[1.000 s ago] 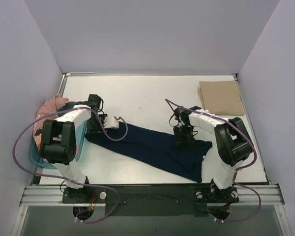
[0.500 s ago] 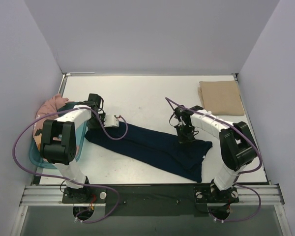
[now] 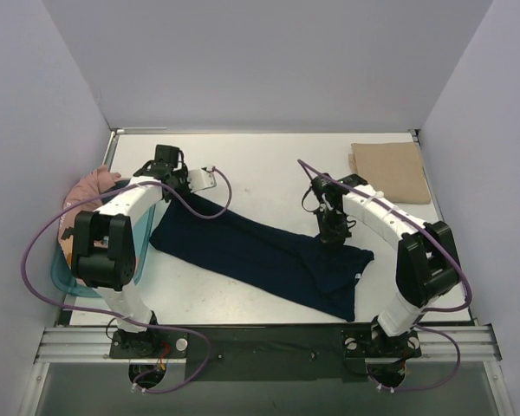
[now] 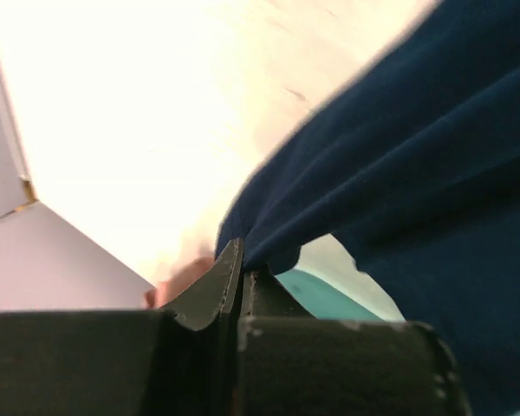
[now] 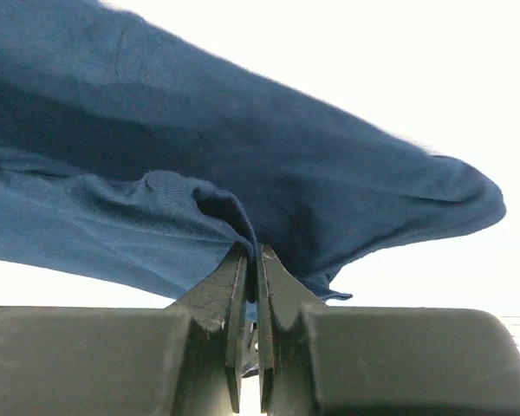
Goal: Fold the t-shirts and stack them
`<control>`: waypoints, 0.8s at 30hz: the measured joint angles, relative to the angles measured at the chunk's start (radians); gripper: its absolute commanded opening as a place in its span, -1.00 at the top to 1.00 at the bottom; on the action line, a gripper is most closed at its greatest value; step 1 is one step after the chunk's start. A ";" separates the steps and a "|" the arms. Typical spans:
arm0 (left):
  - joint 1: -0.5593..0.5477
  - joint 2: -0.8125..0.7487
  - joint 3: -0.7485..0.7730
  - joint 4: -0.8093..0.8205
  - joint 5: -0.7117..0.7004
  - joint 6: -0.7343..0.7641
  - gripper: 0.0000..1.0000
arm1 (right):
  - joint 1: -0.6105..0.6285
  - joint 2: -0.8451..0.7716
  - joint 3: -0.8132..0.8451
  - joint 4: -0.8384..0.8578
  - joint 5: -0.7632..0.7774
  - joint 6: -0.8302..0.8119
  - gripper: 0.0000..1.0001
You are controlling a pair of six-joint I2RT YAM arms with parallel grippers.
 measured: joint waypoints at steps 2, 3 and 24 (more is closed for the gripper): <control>-0.011 0.004 0.010 0.068 0.000 -0.030 1.00 | -0.015 -0.003 0.042 -0.022 0.017 -0.005 1.00; -0.018 0.009 0.018 0.101 0.000 -0.044 1.00 | -0.029 -0.010 0.064 -0.030 0.026 -0.009 1.00; -0.044 0.093 -0.121 0.412 -0.018 0.063 1.00 | 0.031 -0.081 0.079 -0.100 -0.158 -0.134 1.00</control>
